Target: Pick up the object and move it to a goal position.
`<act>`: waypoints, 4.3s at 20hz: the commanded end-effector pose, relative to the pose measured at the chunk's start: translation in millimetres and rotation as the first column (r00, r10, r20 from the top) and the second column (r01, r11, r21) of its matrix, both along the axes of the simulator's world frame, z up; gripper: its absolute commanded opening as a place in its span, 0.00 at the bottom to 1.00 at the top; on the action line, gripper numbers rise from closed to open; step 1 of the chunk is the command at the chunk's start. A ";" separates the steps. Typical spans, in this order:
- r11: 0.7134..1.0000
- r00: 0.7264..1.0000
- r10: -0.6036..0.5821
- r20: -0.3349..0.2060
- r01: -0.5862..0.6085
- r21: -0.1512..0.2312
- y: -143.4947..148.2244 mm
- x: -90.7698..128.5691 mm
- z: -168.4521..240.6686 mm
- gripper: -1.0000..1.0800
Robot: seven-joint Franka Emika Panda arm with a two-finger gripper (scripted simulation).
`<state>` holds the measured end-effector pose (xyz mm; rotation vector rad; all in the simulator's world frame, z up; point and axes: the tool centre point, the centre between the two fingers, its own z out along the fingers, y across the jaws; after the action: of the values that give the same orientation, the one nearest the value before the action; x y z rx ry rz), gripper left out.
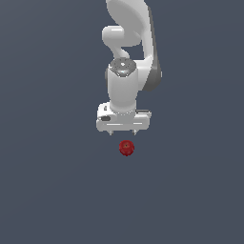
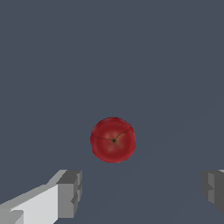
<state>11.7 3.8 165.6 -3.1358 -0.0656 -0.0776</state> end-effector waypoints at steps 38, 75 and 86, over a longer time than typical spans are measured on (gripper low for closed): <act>0.998 0.997 0.061 -0.049 -0.062 -0.005 19.7 5.6 -119.5 0.00; 0.998 0.997 0.061 -0.050 -0.062 -0.004 -46.3 12.1 130.6 0.00; 0.998 0.997 0.062 -0.049 -0.062 -0.005 -75.0 18.7 239.4 0.00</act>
<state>29.7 -68.0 390.1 -3.1365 -0.1616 0.0027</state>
